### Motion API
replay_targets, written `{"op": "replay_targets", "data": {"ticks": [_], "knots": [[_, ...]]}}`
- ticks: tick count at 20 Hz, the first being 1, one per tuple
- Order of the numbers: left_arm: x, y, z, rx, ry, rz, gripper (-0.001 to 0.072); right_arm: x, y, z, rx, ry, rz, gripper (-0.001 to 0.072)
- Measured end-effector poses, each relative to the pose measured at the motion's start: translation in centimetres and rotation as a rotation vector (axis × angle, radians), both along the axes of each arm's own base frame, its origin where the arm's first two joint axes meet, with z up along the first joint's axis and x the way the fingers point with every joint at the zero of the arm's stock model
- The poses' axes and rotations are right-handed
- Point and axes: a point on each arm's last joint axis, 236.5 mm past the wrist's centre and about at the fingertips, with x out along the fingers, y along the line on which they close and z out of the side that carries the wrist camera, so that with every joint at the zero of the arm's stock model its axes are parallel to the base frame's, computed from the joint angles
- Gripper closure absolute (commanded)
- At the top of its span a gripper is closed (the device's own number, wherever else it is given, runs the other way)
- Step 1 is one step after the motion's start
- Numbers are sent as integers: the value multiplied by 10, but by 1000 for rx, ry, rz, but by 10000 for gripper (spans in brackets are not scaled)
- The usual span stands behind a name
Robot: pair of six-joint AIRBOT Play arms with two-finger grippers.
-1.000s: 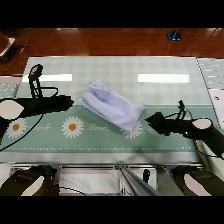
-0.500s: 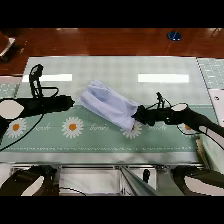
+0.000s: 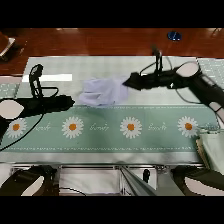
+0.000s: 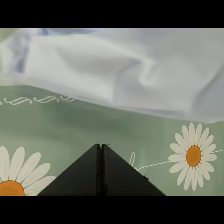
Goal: Fold the shirts.
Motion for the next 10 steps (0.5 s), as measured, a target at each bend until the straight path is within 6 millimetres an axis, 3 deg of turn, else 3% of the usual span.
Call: {"op": "replay_targets", "data": {"ticks": [2, 4, 7, 10], "knots": [[0, 0, 0, 0, 0, 0, 691, 10, -10, 52, -43, -114, 2, 691], [0, 0, 0, 0, -1, 0, 691, 15, -31, 89, -103, -190, -23, 691], [0, 0, 0, 0, -1, 0, 691, 20, -84, 134, -186, -257, -122, 691], [0, 0, 0, 0, 0, 0, 691, 14, -152, 162, -243, -262, -261, 691]]}}
